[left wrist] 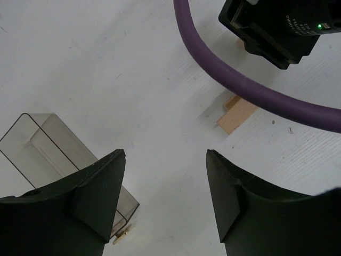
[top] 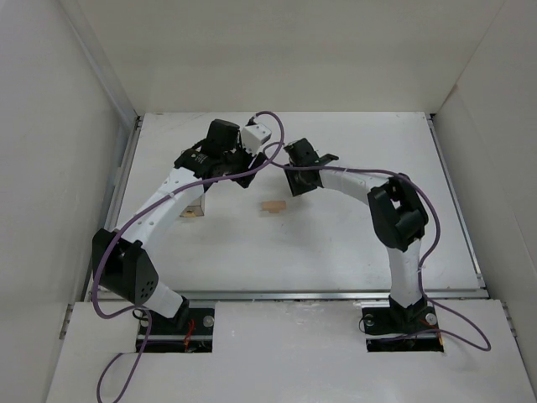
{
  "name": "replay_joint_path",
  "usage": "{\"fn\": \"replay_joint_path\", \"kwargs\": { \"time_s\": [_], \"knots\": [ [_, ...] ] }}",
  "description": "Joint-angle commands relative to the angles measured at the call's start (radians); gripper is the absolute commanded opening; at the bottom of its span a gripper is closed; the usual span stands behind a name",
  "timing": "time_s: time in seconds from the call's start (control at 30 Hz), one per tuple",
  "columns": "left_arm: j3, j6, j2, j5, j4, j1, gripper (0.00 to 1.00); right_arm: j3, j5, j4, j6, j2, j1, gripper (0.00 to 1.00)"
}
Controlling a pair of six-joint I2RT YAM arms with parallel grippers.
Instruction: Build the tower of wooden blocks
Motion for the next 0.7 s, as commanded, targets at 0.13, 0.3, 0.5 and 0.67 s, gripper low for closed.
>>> {"fn": "replay_joint_path", "kwargs": {
  "time_s": [0.13,0.3,0.5,0.67],
  "knots": [
    [0.027,-0.012,-0.009,-0.003,0.008,0.000,0.59,0.022,0.016,-0.047,-0.008,0.033,0.010,0.45],
    [0.027,-0.003,-0.009,-0.003,0.008,0.000,0.59,0.031,0.016,-0.056,-0.008,0.052,0.010,0.42],
    [0.027,-0.003,-0.009,-0.003,0.008,0.000,0.58,0.008,0.072,-0.013,0.003,-0.006,0.010,0.00],
    [0.036,-0.034,-0.009,0.032,0.017,0.000,0.56,-0.105,0.137,0.085,-0.024,-0.184,0.010,0.00]
  ]
}}
